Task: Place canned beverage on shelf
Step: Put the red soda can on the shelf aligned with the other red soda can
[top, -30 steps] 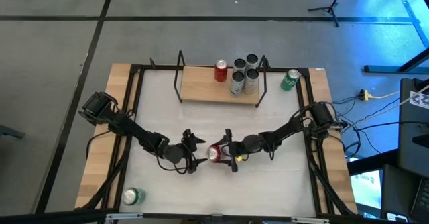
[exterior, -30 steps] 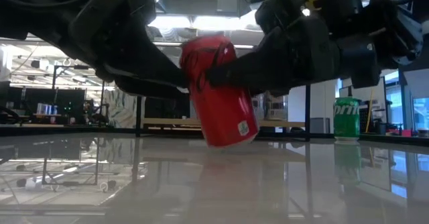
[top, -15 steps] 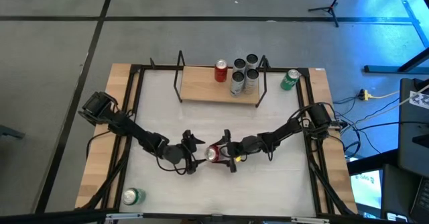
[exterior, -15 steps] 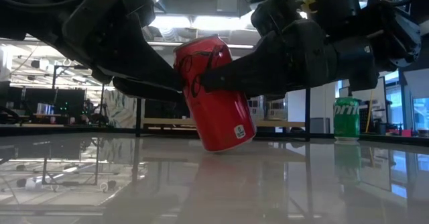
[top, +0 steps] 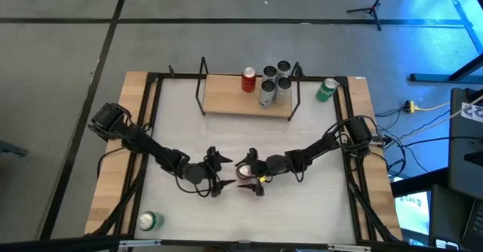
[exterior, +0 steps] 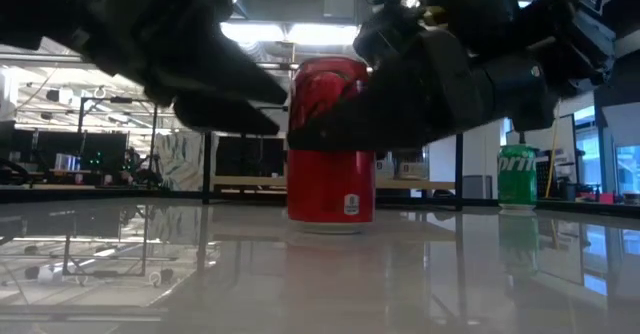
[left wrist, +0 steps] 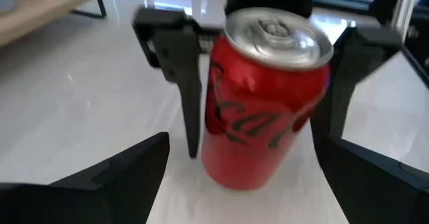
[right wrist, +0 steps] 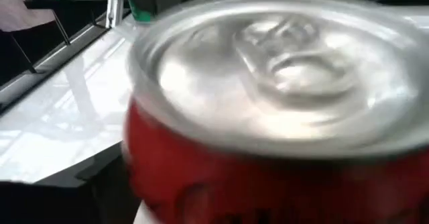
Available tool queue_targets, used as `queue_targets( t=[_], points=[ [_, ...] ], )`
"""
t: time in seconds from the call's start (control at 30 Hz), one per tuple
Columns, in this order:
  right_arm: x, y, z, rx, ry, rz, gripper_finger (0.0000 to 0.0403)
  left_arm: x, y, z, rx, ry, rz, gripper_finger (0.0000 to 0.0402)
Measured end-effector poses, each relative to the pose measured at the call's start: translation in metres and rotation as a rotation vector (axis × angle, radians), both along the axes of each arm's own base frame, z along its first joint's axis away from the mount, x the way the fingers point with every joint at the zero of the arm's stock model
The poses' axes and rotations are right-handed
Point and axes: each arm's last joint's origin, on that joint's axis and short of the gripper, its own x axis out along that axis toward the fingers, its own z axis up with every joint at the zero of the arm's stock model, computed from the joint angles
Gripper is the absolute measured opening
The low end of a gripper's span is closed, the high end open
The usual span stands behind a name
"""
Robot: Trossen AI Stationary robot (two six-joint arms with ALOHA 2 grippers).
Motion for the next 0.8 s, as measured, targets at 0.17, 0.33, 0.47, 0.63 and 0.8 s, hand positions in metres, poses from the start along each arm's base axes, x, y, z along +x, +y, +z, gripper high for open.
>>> queue_targets(
  t=[0.17, 0.33, 0.47, 0.63, 0.8],
  points=[
    [0.003, 0.001, 0.003, -0.019, 0.080, 0.001, 0.0386, -0.001, -0.003, 0.000, 0.000, 0.003, -0.013, 0.0369],
    [-0.006, 0.000, 0.023, -0.058, 0.174, 0.051, 0.0377, -0.004, -0.006, 0.001, 0.003, 0.005, -0.029, 0.0369],
    [-0.017, -0.004, 0.042, -0.066, 0.249, 0.046, 0.0376, -0.004, -0.006, 0.002, 0.002, 0.003, -0.028, 0.0369],
    [-0.031, -0.008, 0.049, -0.057, 0.385, 0.021, 0.0376, -0.005, -0.002, -0.002, 0.026, 0.042, 0.016, 0.0369],
    [-0.036, 0.003, 0.047, -0.039, 0.410, 0.011, 0.0376, -0.005, 0.011, -0.008, 0.033, 0.086, 0.126, 0.0369]
  ],
)
